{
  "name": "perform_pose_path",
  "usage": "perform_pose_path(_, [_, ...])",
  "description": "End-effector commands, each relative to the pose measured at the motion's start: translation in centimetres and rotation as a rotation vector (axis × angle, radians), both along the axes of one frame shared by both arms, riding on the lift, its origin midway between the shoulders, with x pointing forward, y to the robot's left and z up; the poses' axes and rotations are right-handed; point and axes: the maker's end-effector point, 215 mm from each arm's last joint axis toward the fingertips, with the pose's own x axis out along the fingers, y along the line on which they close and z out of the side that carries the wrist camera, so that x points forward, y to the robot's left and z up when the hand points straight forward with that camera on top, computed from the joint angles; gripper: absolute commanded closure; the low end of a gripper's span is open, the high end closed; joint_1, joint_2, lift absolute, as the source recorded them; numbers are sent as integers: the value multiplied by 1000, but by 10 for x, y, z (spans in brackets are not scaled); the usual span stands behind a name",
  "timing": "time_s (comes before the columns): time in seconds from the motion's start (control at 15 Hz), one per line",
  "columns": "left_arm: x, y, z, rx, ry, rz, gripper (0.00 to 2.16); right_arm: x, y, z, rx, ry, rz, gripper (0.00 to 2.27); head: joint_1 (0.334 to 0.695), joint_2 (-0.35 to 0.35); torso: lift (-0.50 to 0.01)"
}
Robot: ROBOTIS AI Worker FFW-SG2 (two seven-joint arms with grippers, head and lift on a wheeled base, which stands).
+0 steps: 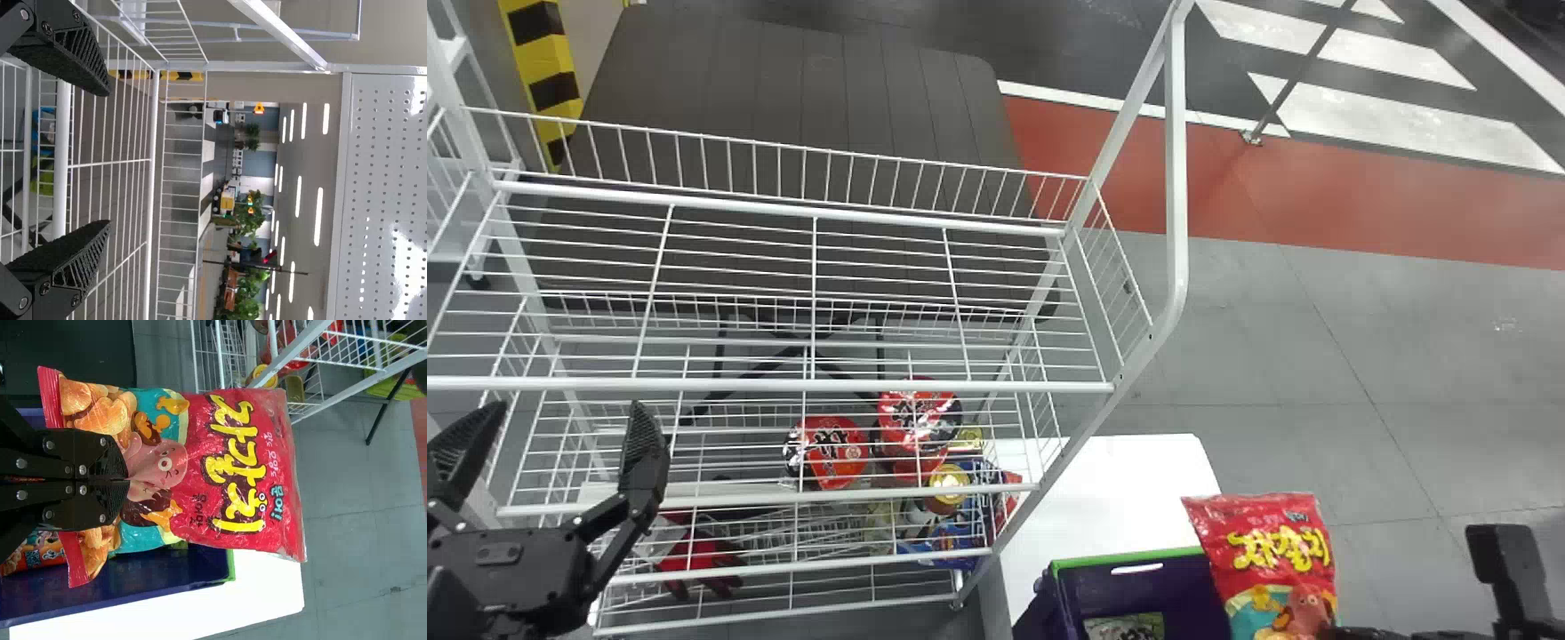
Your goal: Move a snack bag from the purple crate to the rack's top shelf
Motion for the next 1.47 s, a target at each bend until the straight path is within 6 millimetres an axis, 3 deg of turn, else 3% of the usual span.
perform_pose_path(0.0, [-1, 2, -2, 4, 3, 5, 137, 11, 13, 25, 12, -74, 20, 1777, 695, -350, 0])
perform_pose_path(0.13, [-2, 6, -4, 6, 6, 12, 137, 28, 32, 65, 36, -187, 57, 1777, 695, -350, 0])
perform_pose_path(0.33, [-2, 7, -12, 9, 20, 14, 137, 36, 57, 126, 76, -339, 78, 1777, 695, -350, 0])
perform_pose_path(0.53, [0, 10, -17, 13, 24, 18, 137, 35, 73, 181, 121, -465, 79, 1777, 695, -350, 0])
perform_pose_path(0.73, [1, 10, -20, 13, 28, 19, 137, 36, 87, 223, 131, -553, 70, 1777, 695, -350, 0])
perform_pose_path(0.87, [1, 9, -20, 12, 28, 19, 137, 45, 104, 238, 166, -586, 74, 1777, 695, -350, 0])
perform_pose_path(1.07, [0, 5, -18, 7, 21, 15, 137, 78, 138, 260, 235, -644, 94, 1777, 695, -350, 0])
perform_pose_path(1.4, [-8, 6, -16, 1, 8, 16, 137, 127, 226, 254, 368, -593, 173, 1777, 695, -350, 0])
